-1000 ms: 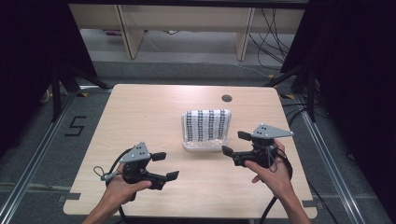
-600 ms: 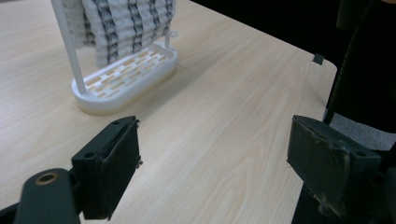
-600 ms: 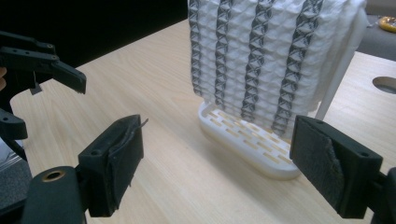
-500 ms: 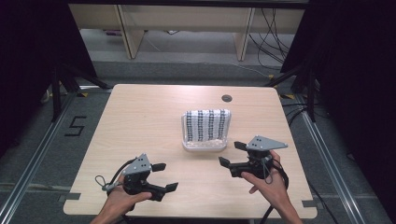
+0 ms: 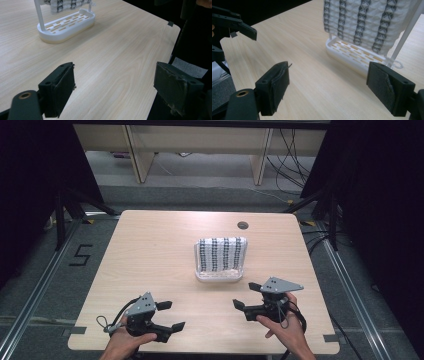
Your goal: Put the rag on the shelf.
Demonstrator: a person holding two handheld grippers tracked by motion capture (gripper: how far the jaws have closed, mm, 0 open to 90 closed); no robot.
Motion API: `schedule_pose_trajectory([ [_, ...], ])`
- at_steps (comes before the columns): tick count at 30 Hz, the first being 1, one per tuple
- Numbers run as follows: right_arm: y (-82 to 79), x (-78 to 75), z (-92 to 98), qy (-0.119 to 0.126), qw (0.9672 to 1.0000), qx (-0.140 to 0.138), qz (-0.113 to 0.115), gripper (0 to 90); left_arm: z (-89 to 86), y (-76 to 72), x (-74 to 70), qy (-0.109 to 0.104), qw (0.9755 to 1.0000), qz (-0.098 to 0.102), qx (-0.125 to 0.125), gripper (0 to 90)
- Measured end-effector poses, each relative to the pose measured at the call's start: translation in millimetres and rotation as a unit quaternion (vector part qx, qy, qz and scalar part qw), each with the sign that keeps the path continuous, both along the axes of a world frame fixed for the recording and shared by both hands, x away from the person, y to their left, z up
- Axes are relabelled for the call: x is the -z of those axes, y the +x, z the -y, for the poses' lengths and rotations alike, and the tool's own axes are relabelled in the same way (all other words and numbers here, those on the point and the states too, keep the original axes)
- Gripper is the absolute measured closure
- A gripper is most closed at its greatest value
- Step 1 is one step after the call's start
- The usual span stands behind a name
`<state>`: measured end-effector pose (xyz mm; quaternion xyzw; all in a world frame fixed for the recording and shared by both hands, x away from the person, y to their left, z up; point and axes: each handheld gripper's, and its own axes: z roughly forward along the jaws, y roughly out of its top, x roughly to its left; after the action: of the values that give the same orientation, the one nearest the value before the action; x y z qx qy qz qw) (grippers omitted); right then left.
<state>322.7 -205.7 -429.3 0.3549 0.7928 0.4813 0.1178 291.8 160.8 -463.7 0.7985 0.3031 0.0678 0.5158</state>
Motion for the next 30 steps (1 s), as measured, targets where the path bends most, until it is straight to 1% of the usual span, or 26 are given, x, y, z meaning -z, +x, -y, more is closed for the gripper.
schedule_pose_trajectory([
  [1,-0.6,3.8,1.1,-0.001,1.0,-0.005,0.002,19.6,-1.3,-1.7,1.7,0.009,1.0,0.004,0.001,16.3],
  [2,0.7,6.9,1.6,0.0,0.9999,-0.011,0.013,19.6,-1.3,-1.7,1.7,0.009,1.0,0.004,0.001,16.3],
  [3,0.7,6.9,1.6,0.0,0.9999,-0.011,0.013,19.6,-1.4,-2.5,3.2,0.008,1.0,0.004,0.002,16.3],
  [4,-1.7,7.4,2.5,-0.005,1.0,-0.004,0.003,19.6,-1.6,-3.8,4.7,0.01,0.9999,0.004,0.002,16.3],
  [5,-3.4,11.5,2.1,-0.001,1.0,-0.008,0.002,19.6,-1.7,-5.2,6.1,0.016,0.9999,0.006,0.001,16.3],
  [6,-5.4,12.5,2.5,-0.004,1.0,-0.005,-0.004,19.6,-1.2,-7.3,10.0,0.023,0.9997,0.01,0.001,16.3],
  [7,-4.6,14.2,3.9,-0.01,0.9999,-0.011,0.009,19.6,-2.1,-7.8,10.8,0.032,0.9994,0.01,0.003,16.3],
  [8,-4.6,14.2,3.9,-0.01,0.9999,-0.011,0.009,19.6,-2.1,-7.8,10.8,0.032,0.9994,0.01,0.003,16.3],
  [9,-8.8,16.7,4.1,-0.006,0.9999,-0.008,-0.006,19.5,-1.6,-9.5,14.1,0.031,0.9995,0.008,0.002,16.3],
  [11,-11.9,19.4,5.3,-0.008,0.9999,-0.002,-0.006,19.5,-1.8,-10.2,14.9,0.032,0.9994,0.009,0.001,16.3],
  [12,-12.1,20.7,6.8,-0.012,0.9999,-0.007,0.002,19.4,-2.4,-11.7,15.9,0.033,0.9994,0.009,-0.001,16.3],
  [14,-12.6,21.8,7.5,-0.009,0.9999,-0.009,0.0,19.3,-4.3,-12.3,16.2,0.036,0.9993,0.009,0.004,16.3],
  [15,-17.0,24.0,9.9,-0.013,0.9999,-0.008,-0.006,19.0,-4.2,-13.9,17.0,0.03,0.9995,0.007,-0.001,16.3],
  [16,-18.1,26.4,10.4,-0.012,0.9999,-0.011,-0.002,18.4,-5.4,-14.8,18.1,0.032,0.9994,0.01,-0.001,16.4],
  [17,-20.1,28.0,11.9,-0.018,0.9998,-0.011,0.003,16.5,-6.5,-16.0,18.2,0.037,0.9993,0.008,-0.001,16.3],
  [18,-20.1,28.0,11.9,-0.018,0.9998,-0.011,0.003,16.5,-6.0,-17.4,19.6,0.031,0.9995,0.007,-0.005,16.3],
  [19,-23.4,31.5,13.5,-0.013,0.9997,-0.019,-0.008,15.9,-6.4,-18.6,20.8,0.034,0.9994,0.009,-0.007,16.3],
  [20,-24.5,33.4,14.2,-0.019,0.9996,-0.019,-0.004,15.9,-9.2,-19.3,22.5,0.057,0.9982,0.015,0.002,16.3],
  [21,-27.0,34.5,14.6,-0.023,0.9996,-0.011,-0.014,15.9,-8.6,-20.3,25.0,0.049,0.9987,0.015,0.001,16.3],
  [22,-25.3,37.2,16.6,-0.031,0.9993,-0.021,-0.004,15.9,-9.5,-21.5,25.3,0.053,0.9986,0.009,0.003,16.3],
  [23,-27.0,39.5,16.9,-0.033,0.9992,-0.017,-0.011,15.9,-10.5,-22.0,26.1,0.054,0.9985,0.008,0.004,16.3],
  [24,-29.6,41.4,17.2,-0.031,0.9991,-0.012,-0.027,15.9,-10.8,-22.4,26.5,0.053,0.9986,0.006,0.002,16.3],
  [26,-29.3,44.9,21.1,-0.038,0.9988,-0.015,-0.028,15.9,-12.2,-23.5,27.5,0.054,0.9985,0.005,0.001,16.3],
  [27,-30.3,46.3,21.5,-0.036,0.999,-0.01,-0.026,15.9,-12.2,-23.5,27.5,0.054,0.9985,0.005,0.001,16.2],
  [29,-30.9,47.5,23.3,-0.037,0.9989,-0.01,-0.029,16.0,-9.8,-25.4,31.0,0.044,0.999,0.004,-0.003,16.2],
  [30,-30.8,48.4,24.6,-0.04,0.9988,-0.014,-0.025,16.0,-10.5,-25.1,30.5,0.058,0.9983,0.005,0.002,16.2],
])
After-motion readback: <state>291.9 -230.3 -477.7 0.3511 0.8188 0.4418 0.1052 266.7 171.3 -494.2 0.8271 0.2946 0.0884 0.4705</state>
